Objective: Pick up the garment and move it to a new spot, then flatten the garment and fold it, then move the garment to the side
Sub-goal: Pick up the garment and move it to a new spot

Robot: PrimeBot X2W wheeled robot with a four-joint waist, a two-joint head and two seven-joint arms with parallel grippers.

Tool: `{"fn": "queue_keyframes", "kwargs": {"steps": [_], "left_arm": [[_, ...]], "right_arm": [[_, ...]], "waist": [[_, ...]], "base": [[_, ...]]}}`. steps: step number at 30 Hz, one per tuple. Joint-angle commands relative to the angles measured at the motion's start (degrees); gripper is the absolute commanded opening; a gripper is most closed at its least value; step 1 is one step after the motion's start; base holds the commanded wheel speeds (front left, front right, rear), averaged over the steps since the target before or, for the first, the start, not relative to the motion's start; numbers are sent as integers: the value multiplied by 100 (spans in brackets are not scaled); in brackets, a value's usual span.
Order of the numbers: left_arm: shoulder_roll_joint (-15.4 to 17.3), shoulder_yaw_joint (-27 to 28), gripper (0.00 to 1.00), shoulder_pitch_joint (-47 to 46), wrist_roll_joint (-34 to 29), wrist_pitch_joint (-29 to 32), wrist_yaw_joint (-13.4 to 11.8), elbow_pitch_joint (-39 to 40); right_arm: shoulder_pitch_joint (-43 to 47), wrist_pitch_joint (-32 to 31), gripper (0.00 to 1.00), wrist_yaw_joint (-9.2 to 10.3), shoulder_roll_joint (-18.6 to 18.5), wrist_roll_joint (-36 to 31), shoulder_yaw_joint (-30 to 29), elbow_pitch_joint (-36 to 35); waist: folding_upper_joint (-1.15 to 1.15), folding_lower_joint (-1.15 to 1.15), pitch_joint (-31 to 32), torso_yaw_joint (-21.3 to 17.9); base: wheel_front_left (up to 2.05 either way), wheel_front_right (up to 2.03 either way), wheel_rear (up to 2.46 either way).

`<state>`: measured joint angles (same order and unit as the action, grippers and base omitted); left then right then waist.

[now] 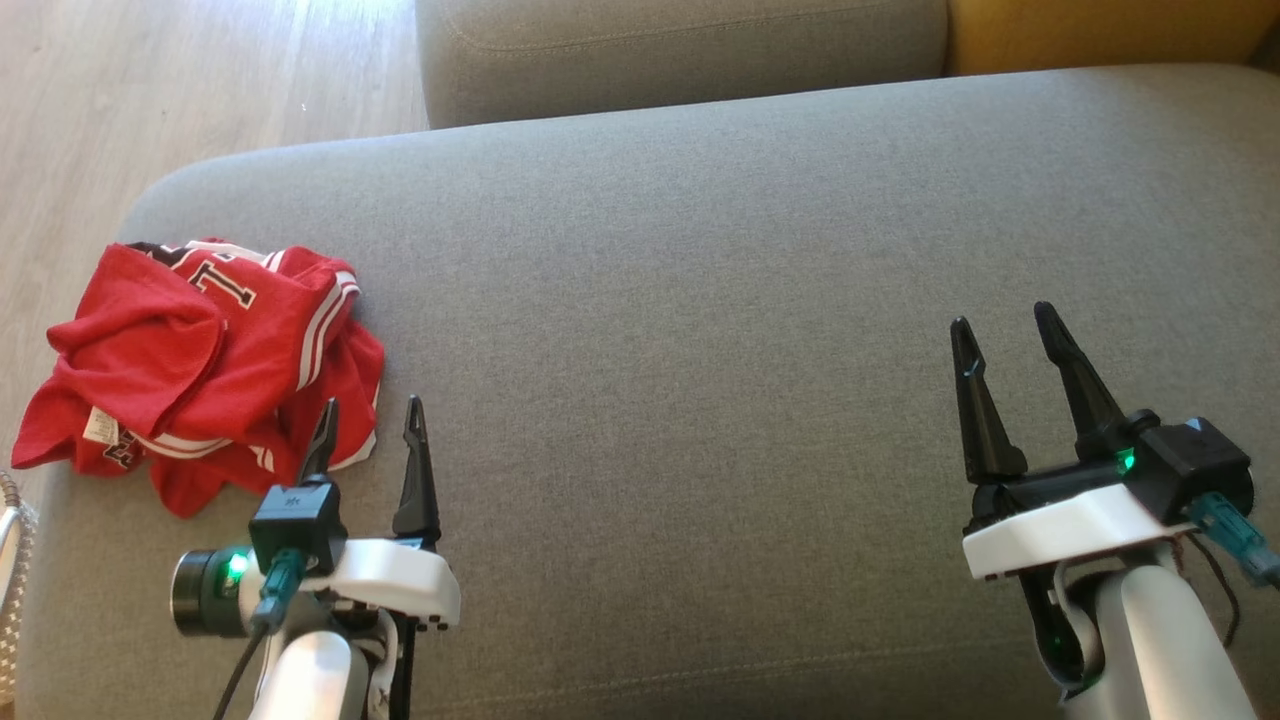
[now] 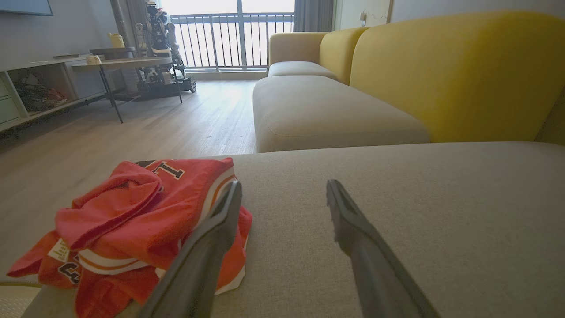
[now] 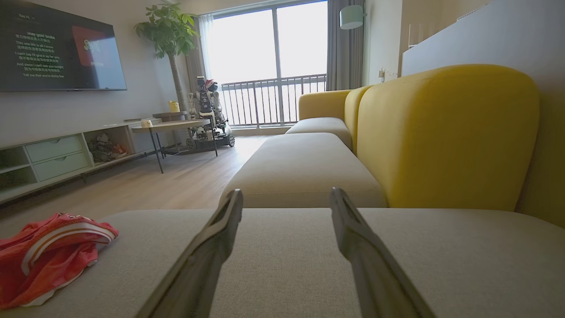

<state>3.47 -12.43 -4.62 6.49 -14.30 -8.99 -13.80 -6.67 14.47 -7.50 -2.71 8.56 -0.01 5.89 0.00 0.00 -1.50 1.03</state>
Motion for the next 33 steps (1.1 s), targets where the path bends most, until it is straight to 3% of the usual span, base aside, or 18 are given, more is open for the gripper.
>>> {"fn": "queue_keyframes", "kwargs": {"steps": [1, 8, 21, 33], "left_arm": [[5, 196, 100, -176, -81, -70, 42, 145], [-19, 214, 100, -233, -143, -70, 77, 132], [-45, 208, 100, -166, -166, -70, 23, 141], [-50, 255, 100, 10, -210, -70, 88, 196]], "right_arm": [[-249, 52, 100, 1, -17, 0, 112, -167], [-217, 52, 100, 1, -17, -33, 55, -202], [49, 52, 100, 1, -17, -5, 48, -218], [93, 52, 100, 1, -17, 120, 375, -184]], "waist": [[0, 0, -8, -4], [0, 0, -79, 66], [0, 0, 18, 1406], [0, 0, 235, 2153]], "base": [[0, 0, 0], [0, 0, 0], [0, 0, 0], [0, 0, 0]]}}
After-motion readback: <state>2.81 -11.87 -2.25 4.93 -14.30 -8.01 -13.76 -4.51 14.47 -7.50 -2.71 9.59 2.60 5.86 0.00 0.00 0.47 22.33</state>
